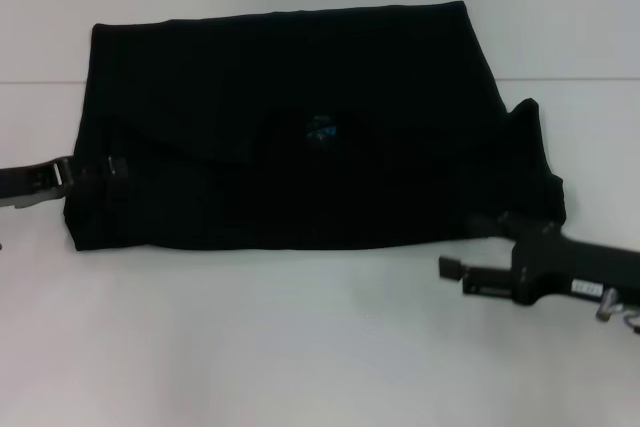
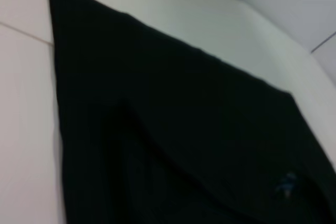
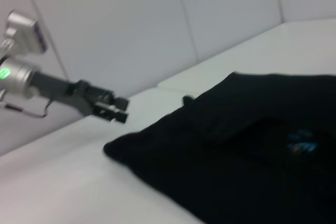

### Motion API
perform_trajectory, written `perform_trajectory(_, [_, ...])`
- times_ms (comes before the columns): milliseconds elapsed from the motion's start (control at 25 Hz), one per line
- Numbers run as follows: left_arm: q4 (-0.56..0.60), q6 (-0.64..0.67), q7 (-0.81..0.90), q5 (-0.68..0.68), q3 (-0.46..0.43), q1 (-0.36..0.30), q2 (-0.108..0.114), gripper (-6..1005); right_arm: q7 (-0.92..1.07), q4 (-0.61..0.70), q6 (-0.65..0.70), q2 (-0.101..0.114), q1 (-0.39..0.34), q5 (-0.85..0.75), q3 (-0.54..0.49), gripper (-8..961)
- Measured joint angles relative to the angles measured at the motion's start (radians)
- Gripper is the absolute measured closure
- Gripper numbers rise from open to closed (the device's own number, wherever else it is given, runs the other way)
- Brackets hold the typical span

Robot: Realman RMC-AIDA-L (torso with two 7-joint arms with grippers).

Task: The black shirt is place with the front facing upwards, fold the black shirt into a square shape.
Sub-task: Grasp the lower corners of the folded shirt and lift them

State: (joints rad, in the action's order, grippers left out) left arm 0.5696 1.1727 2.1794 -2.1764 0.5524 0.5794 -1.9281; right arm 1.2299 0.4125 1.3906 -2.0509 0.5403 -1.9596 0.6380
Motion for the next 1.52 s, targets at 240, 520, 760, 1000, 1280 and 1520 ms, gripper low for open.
perform_trajectory(240, [0.001, -0.071, -0.022, -0.026, 0.008, 0.010, -0.023, 255, -0.011, -0.012, -0.013, -0.011, -0.007, -0.001, 0.052, 38])
perform_trajectory(520, [-0.007, -0.138, -0.023, -0.027, 0.076, 0.009, -0.036, 255, -0.012, -0.013, -0.009, -0.013, -0.008, -0.001, 0.056, 38])
perform_trajectory(760, [-0.007, -0.140, -0.023, -0.028, 0.078, 0.000, -0.037, 254, -0.012, -0.013, -0.007, -0.014, -0.009, -0.001, 0.061, 39])
perform_trajectory(1000, [-0.001, -0.143, -0.020, -0.028, 0.067, -0.011, -0.034, 254, -0.012, -0.012, -0.010, -0.016, -0.010, -0.001, 0.063, 39])
perform_trajectory(1280, [-0.005, -0.119, 0.001, -0.028, 0.073, -0.013, -0.032, 254, -0.012, -0.012, -0.010, -0.017, -0.011, -0.001, 0.063, 39])
perform_trajectory(1520, [-0.007, -0.055, 0.029, -0.028, 0.072, -0.009, -0.029, 257, -0.012, -0.012, -0.010, -0.017, -0.011, -0.001, 0.063, 40])
